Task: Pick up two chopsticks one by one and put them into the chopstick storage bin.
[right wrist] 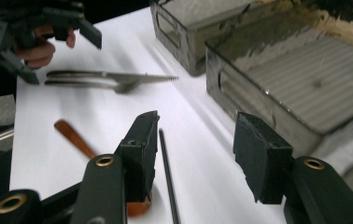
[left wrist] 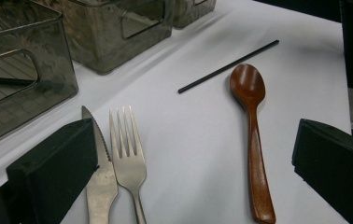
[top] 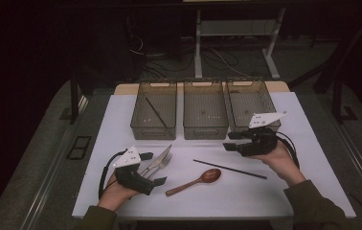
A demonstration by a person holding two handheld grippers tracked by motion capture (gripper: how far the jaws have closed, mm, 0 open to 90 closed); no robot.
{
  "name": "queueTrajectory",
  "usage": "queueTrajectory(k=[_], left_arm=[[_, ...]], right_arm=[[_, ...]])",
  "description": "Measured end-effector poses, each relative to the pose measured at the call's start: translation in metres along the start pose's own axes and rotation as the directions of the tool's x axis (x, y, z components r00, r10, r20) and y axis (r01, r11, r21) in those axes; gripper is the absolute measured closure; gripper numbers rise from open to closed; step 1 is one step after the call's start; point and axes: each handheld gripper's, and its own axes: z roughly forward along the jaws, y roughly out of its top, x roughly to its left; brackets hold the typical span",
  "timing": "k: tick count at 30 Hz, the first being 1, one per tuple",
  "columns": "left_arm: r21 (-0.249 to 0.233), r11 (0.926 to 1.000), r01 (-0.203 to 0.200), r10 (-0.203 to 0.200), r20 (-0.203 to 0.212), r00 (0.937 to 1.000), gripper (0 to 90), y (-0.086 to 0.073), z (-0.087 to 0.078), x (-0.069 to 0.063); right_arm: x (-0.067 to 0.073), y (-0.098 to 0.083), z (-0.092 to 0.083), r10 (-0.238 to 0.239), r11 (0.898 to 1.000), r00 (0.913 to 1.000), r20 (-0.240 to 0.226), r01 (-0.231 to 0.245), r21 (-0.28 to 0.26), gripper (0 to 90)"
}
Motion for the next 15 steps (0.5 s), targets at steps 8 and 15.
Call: queueTrajectory(k=[8, 15], left_arm=[[0.015, 0.9997, -0.018, 0.018, 0.003, 0.9998, 0.0, -0.001, 0.002, -0.002], [0.022, 0.9995, -0.025, 0.025, -0.005, 0.9997, 0.0, -0.001, 0.001, -0.005]], right_arm=[[0.002, -0.022, -0.014, -0.008, 0.999, 0.9999, 0.008, 0.008, 0.044, 52.8], [0.005, -0.040, -0.021, -0.027, 0.994, 0.9996, 0.008, 0.026, 0.105, 59.8]])
